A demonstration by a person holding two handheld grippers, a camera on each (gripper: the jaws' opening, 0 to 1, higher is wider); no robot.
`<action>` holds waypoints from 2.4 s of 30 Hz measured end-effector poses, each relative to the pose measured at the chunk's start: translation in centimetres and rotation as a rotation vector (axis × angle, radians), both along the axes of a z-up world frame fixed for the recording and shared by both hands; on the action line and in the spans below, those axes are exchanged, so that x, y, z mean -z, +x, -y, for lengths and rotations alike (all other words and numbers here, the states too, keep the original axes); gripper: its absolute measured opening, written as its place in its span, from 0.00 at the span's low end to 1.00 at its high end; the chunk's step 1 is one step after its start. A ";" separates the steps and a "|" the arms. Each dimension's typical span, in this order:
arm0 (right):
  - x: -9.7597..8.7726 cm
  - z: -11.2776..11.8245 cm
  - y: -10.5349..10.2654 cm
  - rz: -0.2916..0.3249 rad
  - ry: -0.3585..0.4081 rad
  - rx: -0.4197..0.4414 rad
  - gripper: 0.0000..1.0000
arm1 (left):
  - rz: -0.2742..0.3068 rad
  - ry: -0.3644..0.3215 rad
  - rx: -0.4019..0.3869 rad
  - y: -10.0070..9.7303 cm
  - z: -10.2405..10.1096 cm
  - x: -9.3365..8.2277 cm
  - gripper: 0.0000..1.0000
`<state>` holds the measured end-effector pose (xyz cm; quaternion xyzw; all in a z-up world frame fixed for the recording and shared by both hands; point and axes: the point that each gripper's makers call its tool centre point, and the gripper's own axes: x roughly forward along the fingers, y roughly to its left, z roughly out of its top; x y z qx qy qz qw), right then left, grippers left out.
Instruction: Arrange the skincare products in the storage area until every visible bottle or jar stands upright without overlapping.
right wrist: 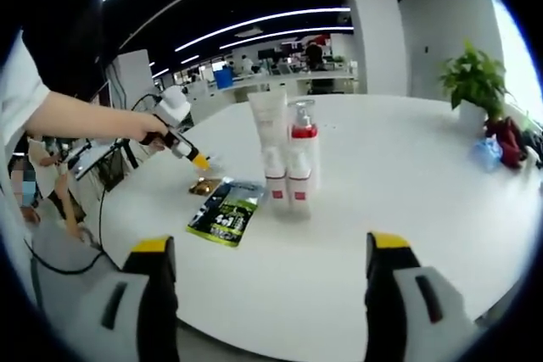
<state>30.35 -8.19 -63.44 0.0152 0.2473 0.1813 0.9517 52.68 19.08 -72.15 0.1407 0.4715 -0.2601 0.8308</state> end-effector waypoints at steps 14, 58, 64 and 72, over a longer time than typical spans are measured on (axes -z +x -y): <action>-0.2 -0.5 -0.2 0.011 0.003 -0.031 0.91 | 0.051 -0.050 -0.046 -4.3 -0.1 -1.8 0.36; 0.5 -3.4 -1.4 -0.031 -0.034 -0.196 0.66 | 0.269 -0.246 -0.082 -15.7 3.7 -8.1 0.36; -0.8 -5.3 -0.4 -0.053 0.201 -0.143 0.57 | 0.272 -0.252 -0.066 -17.1 4.3 -7.8 0.36; -1.8 -10.9 1.0 -0.059 0.339 -0.209 0.47 | 0.308 -0.259 -0.040 -18.0 5.0 -8.3 0.36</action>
